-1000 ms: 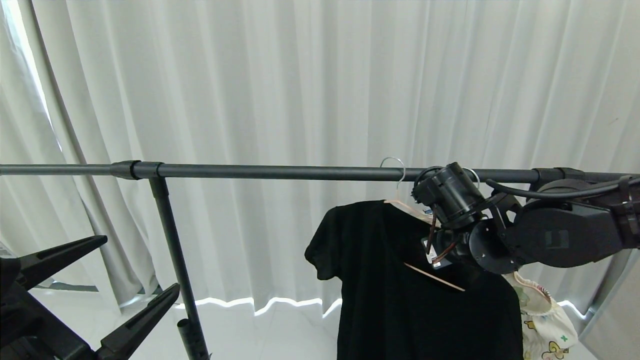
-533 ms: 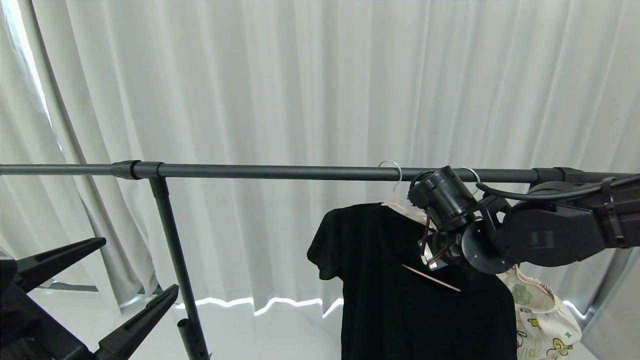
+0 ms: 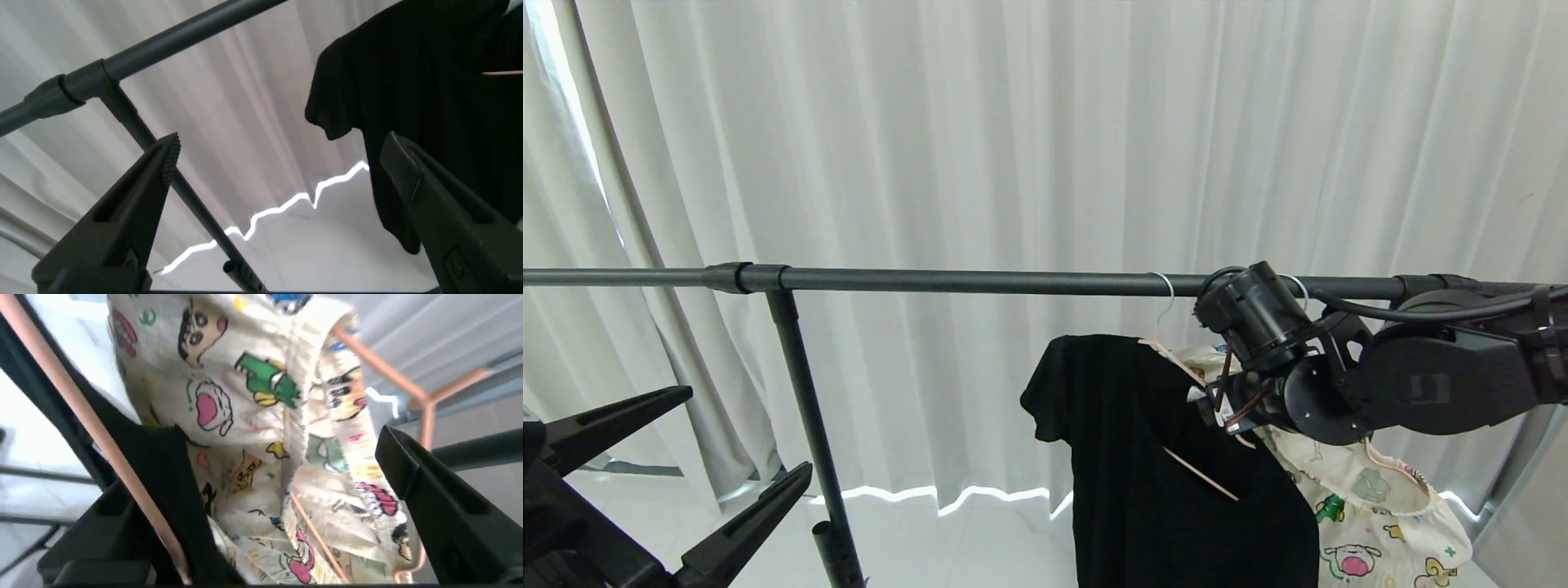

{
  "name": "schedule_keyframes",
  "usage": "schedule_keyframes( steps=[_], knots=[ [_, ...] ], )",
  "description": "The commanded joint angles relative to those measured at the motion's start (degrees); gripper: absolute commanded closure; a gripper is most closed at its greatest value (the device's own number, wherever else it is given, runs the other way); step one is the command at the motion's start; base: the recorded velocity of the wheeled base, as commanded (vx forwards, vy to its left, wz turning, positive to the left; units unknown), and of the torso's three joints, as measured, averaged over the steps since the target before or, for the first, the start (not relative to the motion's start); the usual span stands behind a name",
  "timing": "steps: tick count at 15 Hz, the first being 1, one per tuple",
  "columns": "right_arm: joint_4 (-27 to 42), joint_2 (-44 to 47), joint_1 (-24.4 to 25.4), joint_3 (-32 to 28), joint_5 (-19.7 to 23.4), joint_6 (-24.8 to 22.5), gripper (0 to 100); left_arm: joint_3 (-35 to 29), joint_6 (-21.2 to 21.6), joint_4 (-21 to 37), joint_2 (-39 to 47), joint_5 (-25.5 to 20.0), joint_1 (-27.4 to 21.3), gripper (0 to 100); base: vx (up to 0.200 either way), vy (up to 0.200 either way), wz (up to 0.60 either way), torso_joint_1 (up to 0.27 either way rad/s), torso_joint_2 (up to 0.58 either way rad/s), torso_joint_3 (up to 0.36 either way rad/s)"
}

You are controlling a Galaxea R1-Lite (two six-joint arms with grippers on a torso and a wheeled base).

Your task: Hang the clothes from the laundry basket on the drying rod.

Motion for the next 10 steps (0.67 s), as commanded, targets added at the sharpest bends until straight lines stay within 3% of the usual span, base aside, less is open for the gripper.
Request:
schedule_keyframes(
  steps=[1, 4, 10],
  knots=[
    [-0.8, -2.5, 0.8, 0.0, 0.1, -0.1, 0, -0.1, 0.0, 0.0, 0.0, 0.1, 0.6, 0, 0.000, 0.000, 0.00, 0.000, 0.00, 0.000],
    [-1.7, -7.2, 1.5, 0.4, 0.4, 0.0, 0, -1.4, 0.0, 0.0, 0.3, 0.1, 6.1, 0, 0.000, 0.000, 0.00, 0.000, 0.00, 0.000],
    [-4.5, -13.2, 1.7, 0.4, 3.7, -0.1, 0, -1.4, 0.1, 0.1, -0.3, 1.0, 10.4, 0, 0.000, 0.000, 0.00, 0.000, 0.00, 0.000]
  ],
)
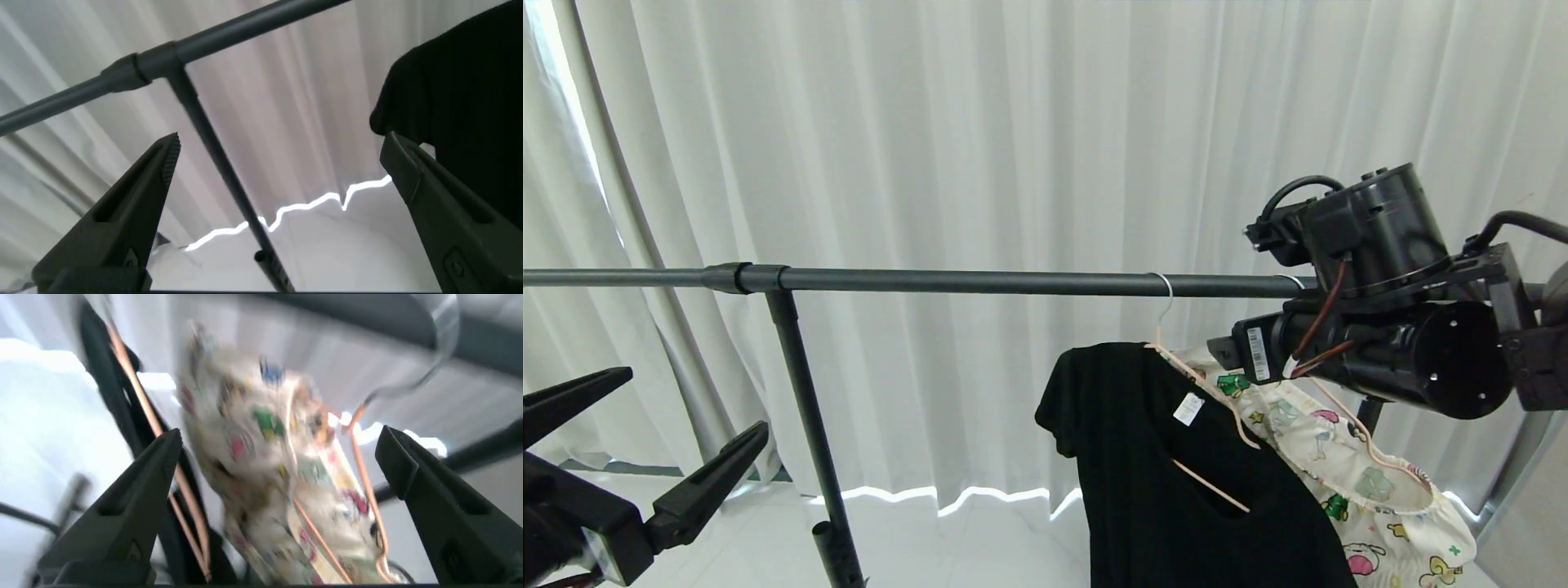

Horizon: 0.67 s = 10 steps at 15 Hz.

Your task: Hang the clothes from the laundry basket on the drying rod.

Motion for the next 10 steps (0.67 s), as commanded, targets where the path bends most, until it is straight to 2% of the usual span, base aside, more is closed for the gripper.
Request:
schedule_keyframes(
  steps=[1, 5, 7, 8, 9, 10],
  knots=[
    [-0.8, -2.9, -0.4, 0.4, 0.0, 0.0, 0, 0.3, 0.1, 0.0, -0.7, 1.0, 1.7, 0, 0.000, 0.000, 0.00, 0.000, 0.00, 0.000],
    [-0.9, -10.1, -6.2, 6.7, -0.4, -0.5, 0, 6.8, -0.1, 0.3, -5.3, 5.9, 5.8, 0, 0.000, 0.000, 0.00, 0.000, 0.00, 0.000],
    [-0.9, -17.8, -15.5, 11.0, -0.4, -2.1, 0, 14.0, -0.8, 0.3, -8.7, 6.5, 15.3, 0, 0.000, 0.000, 0.00, 0.000, 0.00, 0.000],
    [-0.8, -20.8, -21.5, 13.5, -0.3, -5.0, 0, 15.5, -0.8, 0.3, -9.1, 6.4, 17.9, 0, 0.000, 0.000, 0.00, 0.000, 0.00, 0.000],
    [-0.9, -23.7, -29.0, 16.8, 0.1, -9.6, 0, 15.8, -0.8, 0.3, -9.0, 6.4, 19.1, 0, 0.000, 0.000, 0.00, 0.000, 0.00, 0.000],
    [-1.4, -26.4, -34.6, 20.0, 1.1, -13.4, 0, 15.6, -0.8, 0.3, -8.4, 6.5, 19.3, 0, 0.000, 0.000, 0.00, 0.000, 0.00, 0.000]
  ],
)
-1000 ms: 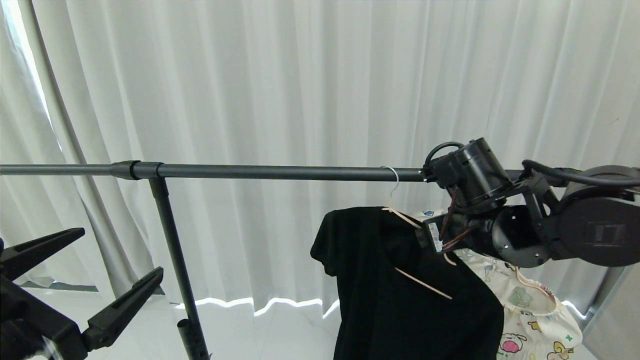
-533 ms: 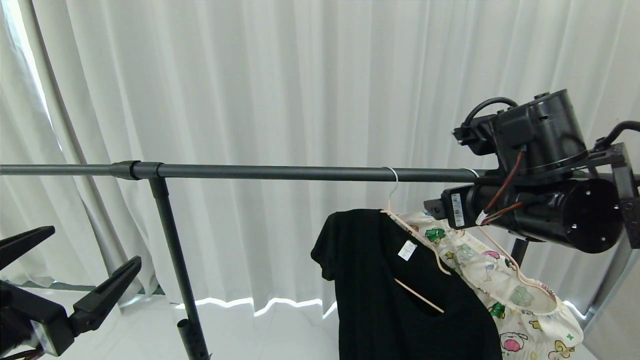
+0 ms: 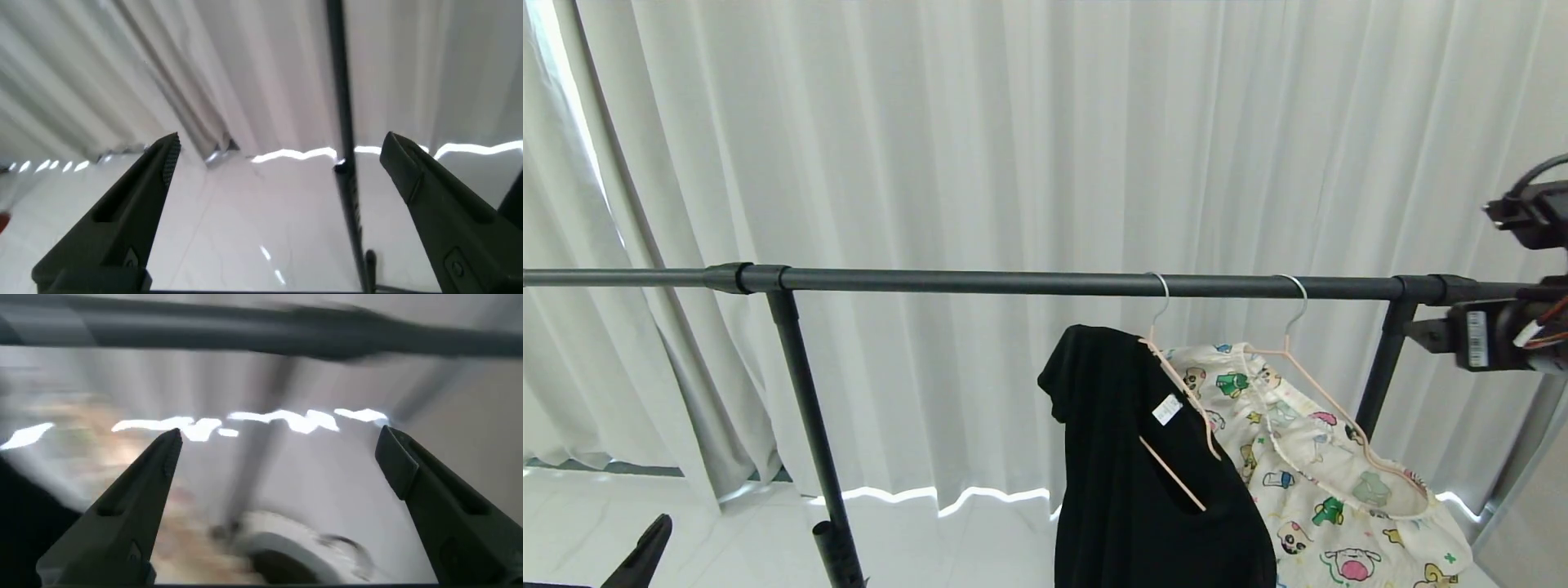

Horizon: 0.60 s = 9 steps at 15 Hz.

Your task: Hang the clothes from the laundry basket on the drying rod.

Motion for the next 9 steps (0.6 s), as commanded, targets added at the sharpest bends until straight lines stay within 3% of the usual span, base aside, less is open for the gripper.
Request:
schedule_keyframes(
  steps=[1, 2, 5, 9],
  knots=[
    [-2.1, -10.8, -14.7, 9.8, 3.3, -8.0, 0, 0.6, 0.1, -0.1, 0.1, 0.1, 1.7, 0, 0.000, 0.000, 0.00, 0.000, 0.00, 0.000],
    [-4.6, -12.8, -17.4, 13.0, 5.5, -10.1, 0, 0.1, 0.2, -0.1, 0.9, 0.1, 1.7, 0, 0.000, 0.000, 0.00, 0.000, 0.00, 0.000],
    [-12.6, -15.7, -18.9, 21.6, 5.9, -15.2, 0, 0.1, 0.0, -0.1, 2.3, 0.1, 1.9, 0, -0.200, 0.000, 0.00, 0.006, 0.00, 0.007],
    [-19.0, -16.0, -18.9, 26.2, 5.9, -20.4, 0, 1.5, -0.1, -0.1, 2.1, 0.1, 2.0, 0, -0.200, 0.000, 0.00, -0.002, 0.00, 0.001]
  ],
)
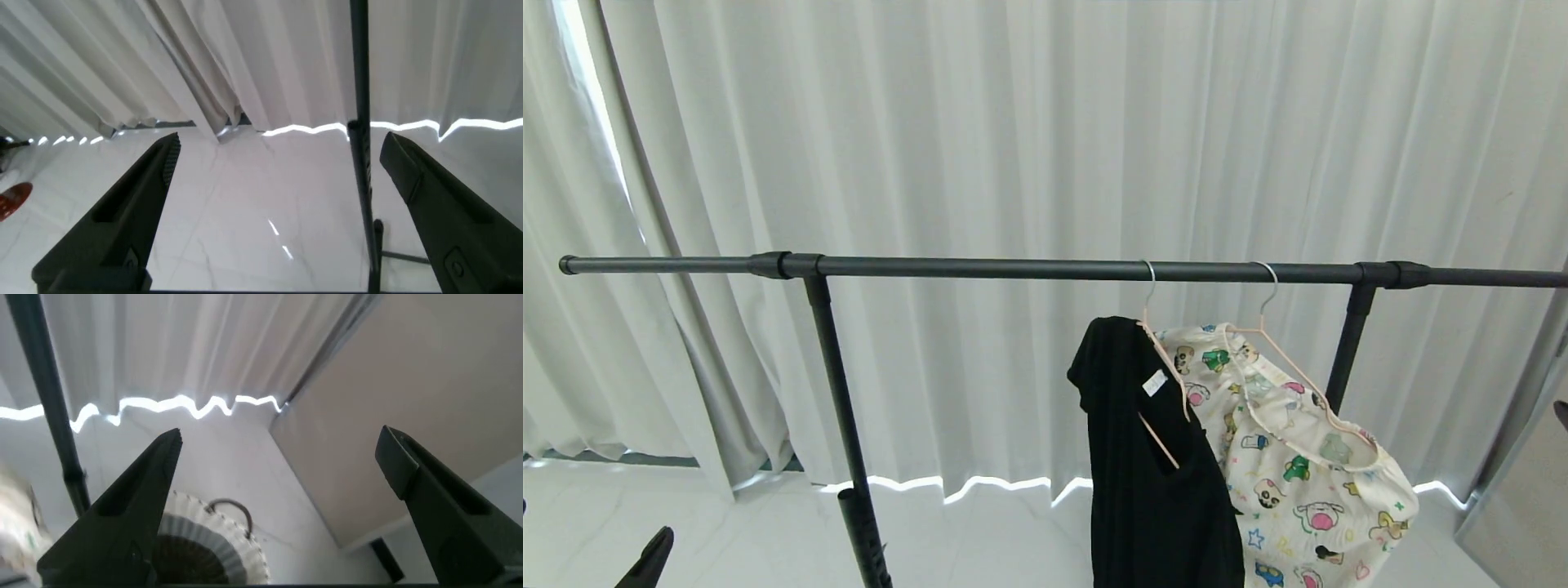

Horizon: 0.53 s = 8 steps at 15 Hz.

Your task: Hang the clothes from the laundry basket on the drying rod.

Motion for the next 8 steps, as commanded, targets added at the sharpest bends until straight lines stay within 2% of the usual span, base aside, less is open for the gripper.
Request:
schedule_keyframes(
  steps=[1, 6, 7, 8],
  knots=[
    [-0.8, -1.0, -0.1, 2.6, 0.0, -0.3, 0, 0.7, 0.0, 0.0, 0.2, 0.0, 0.1, 0, -0.200, 0.000, 0.00, -0.002, -0.01, 0.007],
    [-1.5, -5.6, -0.1, 9.4, -0.1, -0.8, 0, 6.1, 0.0, 0.0, -3.1, 0.0, 1.8, 0, -0.200, 0.000, 0.00, 0.003, 0.00, 0.003],
    [-1.5, -7.5, -0.2, 11.4, -0.1, -0.8, 0, 6.1, 0.0, 1.0, -5.2, 0.1, 1.8, 0, -0.200, 0.000, 0.00, 0.002, 0.01, 0.007],
    [-1.4, -9.3, -0.2, 13.4, -0.1, -0.9, 0, 6.1, -0.1, 4.6, -7.9, 0.2, 1.8, 0, -0.200, 0.000, 0.00, 0.007, 0.00, 0.007]
  ],
)
